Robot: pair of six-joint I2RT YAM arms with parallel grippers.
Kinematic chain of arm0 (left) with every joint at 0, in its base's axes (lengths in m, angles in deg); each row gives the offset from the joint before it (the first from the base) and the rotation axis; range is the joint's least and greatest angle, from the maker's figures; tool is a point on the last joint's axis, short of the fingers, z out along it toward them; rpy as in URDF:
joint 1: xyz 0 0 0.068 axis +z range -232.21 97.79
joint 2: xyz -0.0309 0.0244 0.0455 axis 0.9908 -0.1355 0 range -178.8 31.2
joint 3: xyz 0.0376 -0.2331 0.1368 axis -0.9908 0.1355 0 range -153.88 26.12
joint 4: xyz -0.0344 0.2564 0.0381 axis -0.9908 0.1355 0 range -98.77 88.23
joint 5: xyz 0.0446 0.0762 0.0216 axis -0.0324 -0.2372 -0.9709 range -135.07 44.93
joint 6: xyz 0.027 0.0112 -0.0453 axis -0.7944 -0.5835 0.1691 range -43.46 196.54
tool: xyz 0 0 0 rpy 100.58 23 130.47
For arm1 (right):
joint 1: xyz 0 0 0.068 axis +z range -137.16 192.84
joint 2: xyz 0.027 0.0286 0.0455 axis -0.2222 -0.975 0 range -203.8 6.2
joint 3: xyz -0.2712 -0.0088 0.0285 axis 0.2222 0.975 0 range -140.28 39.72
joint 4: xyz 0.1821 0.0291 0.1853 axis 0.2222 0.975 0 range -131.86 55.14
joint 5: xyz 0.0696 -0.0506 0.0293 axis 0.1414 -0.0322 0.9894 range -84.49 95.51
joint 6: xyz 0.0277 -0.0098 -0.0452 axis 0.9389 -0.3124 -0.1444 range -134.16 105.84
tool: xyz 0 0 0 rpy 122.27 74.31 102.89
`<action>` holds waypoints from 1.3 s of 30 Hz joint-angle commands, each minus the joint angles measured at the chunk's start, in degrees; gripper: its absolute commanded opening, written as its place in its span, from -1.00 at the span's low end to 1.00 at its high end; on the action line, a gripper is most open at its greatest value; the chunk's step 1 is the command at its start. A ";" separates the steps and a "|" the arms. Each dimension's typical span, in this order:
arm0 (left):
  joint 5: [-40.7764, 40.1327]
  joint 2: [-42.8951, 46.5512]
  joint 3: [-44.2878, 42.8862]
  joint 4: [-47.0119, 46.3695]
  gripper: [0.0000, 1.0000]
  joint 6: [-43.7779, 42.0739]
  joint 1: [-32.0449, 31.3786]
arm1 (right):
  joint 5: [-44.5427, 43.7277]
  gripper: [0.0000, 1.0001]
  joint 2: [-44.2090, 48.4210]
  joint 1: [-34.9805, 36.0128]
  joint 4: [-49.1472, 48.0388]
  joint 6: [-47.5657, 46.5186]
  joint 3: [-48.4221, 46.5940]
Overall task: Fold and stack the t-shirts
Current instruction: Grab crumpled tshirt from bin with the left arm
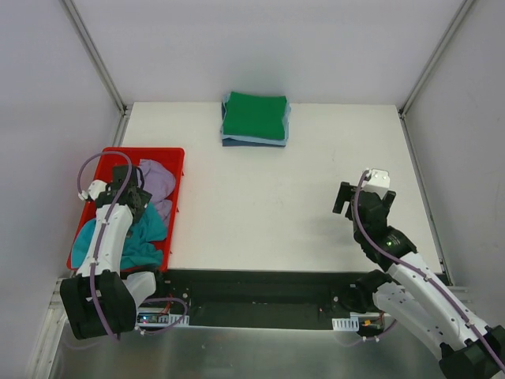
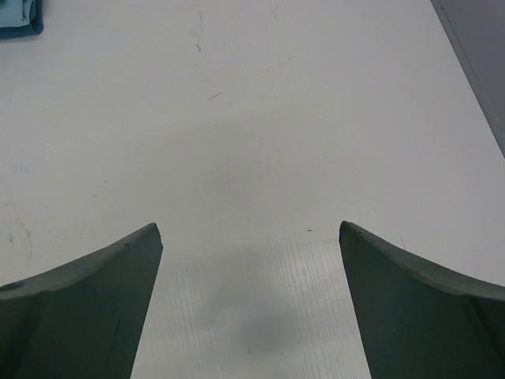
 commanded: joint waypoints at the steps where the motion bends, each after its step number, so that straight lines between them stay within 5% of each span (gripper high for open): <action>1: -5.38 0.05 2.04 -0.17 0.98 0.48 0.85 | 0.86 0.93 -0.41 -0.42 -0.54 -0.48 -2.87; 5: -3.01 -5.48 1.34 -2.98 0.95 -1.89 0.94 | 1.04 0.93 -0.50 -0.60 -0.54 -0.74 -2.79; 9: -2.48 -10.94 0.37 -3.42 0.44 -2.34 1.29 | 0.95 0.92 0.47 -0.77 -0.45 -1.01 -2.70; 10: -2.22 -12.43 0.28 -3.95 0.19 -2.86 1.38 | 0.95 0.93 0.91 -0.86 -0.37 -1.09 -2.52; 12: -0.91 -14.54 -0.68 -4.22 -0.88 -5.05 1.47 | 1.04 0.93 1.61 -0.95 -0.37 -1.10 -2.44; 13: -0.29 -14.64 -1.03 -4.13 -1.00 -5.76 1.47 | 1.04 0.93 2.05 -1.03 -0.37 -1.18 -2.26; 17: 1.91 -6.76 -0.51 -4.04 -1.00 -6.03 1.38 | 1.30 0.93 3.28 -1.04 -0.19 -1.10 -2.00; 24: 5.77 21.63 -0.15 -5.43 -1.00 -2.51 1.47 | 0.60 0.93 4.16 -1.47 -0.45 -0.66 -1.56; 27: 14.70 29.38 -4.71 -11.23 -1.00 -7.68 1.38 | -0.10 0.93 4.07 -1.65 -0.54 -0.22 -1.47; 35: 51.78 16.51 -25.78 -26.88 -1.00 -16.64 0.94 | -1.07 0.93 6.35 -1.91 -0.54 1.19 -0.77; 39: 60.01 6.03 -36.35 -26.54 -1.00 -18.33 -4.21 | -1.68 0.93 9.34 -2.09 -0.46 1.37 -0.06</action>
